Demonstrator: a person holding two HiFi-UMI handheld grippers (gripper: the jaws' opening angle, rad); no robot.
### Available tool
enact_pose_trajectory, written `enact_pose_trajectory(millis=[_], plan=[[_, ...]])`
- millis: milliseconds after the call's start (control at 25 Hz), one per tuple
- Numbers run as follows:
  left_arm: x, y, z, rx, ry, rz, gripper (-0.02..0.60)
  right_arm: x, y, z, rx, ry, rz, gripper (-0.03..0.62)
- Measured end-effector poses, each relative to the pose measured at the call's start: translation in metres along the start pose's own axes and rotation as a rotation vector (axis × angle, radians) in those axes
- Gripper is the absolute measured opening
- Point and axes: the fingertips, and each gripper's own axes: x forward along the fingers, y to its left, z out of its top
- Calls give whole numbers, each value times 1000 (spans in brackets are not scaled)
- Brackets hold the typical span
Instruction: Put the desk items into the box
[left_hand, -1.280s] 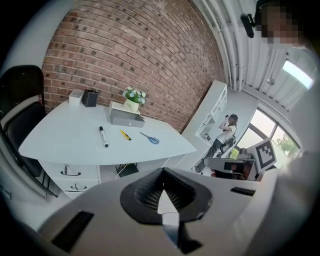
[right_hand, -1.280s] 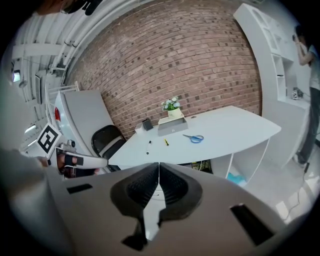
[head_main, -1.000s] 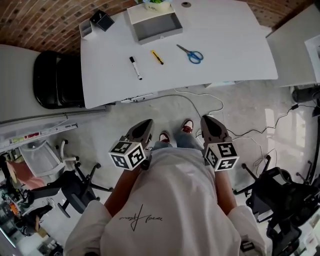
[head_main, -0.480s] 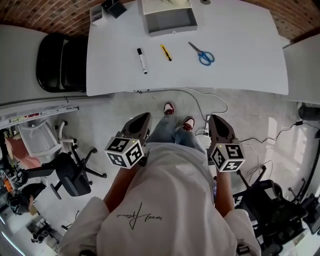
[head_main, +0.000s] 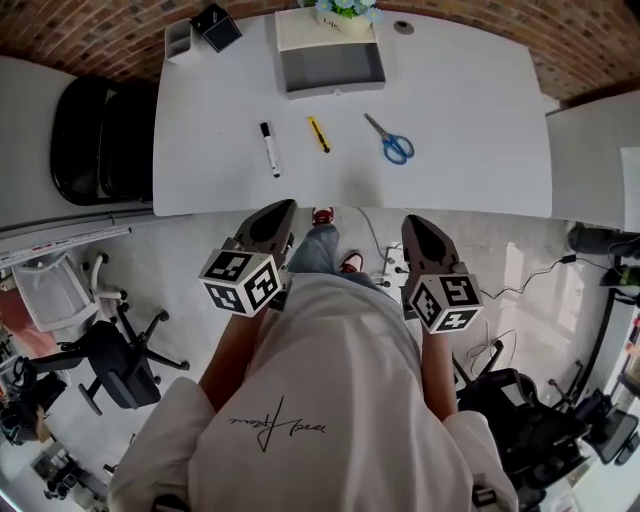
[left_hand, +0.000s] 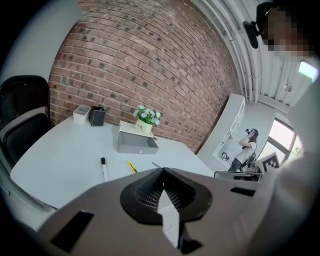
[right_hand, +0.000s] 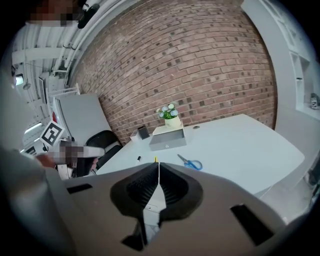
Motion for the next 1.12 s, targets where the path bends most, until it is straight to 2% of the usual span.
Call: enact_pose_trajectory(millis=[280, 720, 1000, 1120], plan=[[28, 22, 44, 44, -30, -11, 5, 47, 2, 36, -29, -4, 9, 28], [77, 41, 111, 122, -58, -102, 5, 103, 6, 80, -64, -18, -10, 28], [103, 52, 136, 142, -70, -176, 5, 132, -9, 93, -57, -19, -78, 28], [117, 58, 139, 159, -44, -192, 5, 138, -14, 96, -59, -12, -103, 28]])
